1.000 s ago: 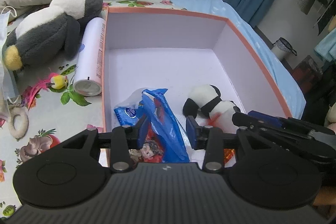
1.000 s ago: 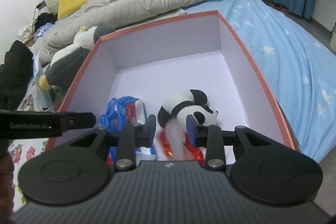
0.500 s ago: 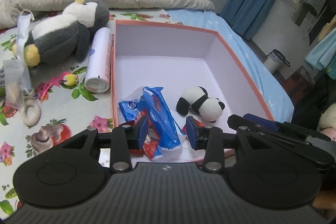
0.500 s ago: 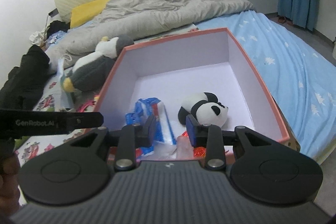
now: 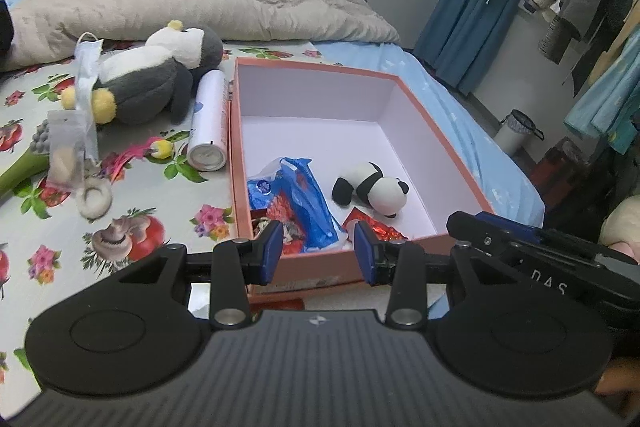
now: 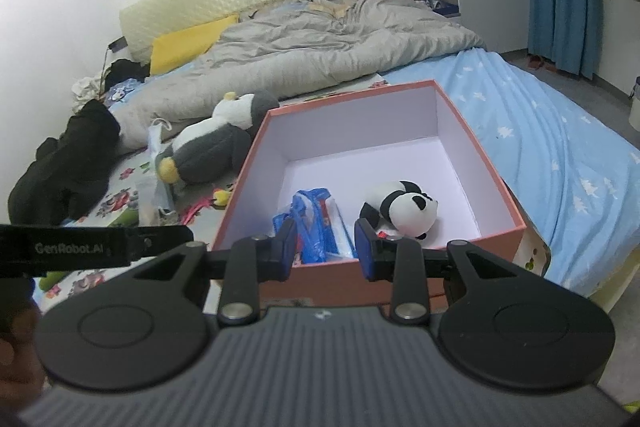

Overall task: Organize soft objects
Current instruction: 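Withdraw both open tools from the box toward the items on the bed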

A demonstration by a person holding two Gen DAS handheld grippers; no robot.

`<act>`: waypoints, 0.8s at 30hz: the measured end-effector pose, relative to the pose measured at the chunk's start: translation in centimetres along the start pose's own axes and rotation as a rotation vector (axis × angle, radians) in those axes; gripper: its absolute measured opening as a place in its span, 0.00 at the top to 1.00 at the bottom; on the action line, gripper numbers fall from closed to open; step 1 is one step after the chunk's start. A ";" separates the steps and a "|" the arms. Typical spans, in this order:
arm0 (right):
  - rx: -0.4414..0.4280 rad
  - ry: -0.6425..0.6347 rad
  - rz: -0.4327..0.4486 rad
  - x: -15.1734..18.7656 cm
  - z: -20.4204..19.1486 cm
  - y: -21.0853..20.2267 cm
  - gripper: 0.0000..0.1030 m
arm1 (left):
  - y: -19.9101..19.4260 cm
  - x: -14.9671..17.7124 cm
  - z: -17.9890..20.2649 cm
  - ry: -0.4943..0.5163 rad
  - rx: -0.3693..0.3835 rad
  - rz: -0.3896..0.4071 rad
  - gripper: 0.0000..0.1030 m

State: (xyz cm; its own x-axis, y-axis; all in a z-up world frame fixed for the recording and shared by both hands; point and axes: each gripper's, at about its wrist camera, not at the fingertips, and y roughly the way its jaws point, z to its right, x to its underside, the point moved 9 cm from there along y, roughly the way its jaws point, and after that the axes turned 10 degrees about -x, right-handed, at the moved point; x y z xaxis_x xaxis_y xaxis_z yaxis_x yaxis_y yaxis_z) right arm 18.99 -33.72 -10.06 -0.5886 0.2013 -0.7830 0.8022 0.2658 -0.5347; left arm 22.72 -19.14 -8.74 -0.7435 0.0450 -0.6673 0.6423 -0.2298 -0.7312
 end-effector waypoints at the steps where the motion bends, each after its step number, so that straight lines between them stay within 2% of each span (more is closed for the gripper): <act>1: 0.000 -0.005 0.001 0.2 -0.2 -0.3 0.66 | -0.4 0.2 -0.1 -0.004 -0.001 0.003 0.56; 14: -0.046 -0.044 -0.007 2.4 -3.9 -2.8 0.66 | -5.4 3.8 -2.9 -0.056 -0.018 0.038 0.57; 24: -0.103 -0.074 -0.009 3.5 -6.8 -3.7 0.66 | -9.3 5.3 -6.2 -0.104 -0.073 0.085 0.56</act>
State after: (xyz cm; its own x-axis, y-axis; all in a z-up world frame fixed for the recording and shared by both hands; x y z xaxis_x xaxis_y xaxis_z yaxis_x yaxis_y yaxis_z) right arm 13.28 -27.59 -8.60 -0.5837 0.1298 -0.8016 0.7801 0.3635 -0.5092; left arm 14.03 -10.71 -6.36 -0.6986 -0.0734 -0.7117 0.7129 -0.1566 -0.6836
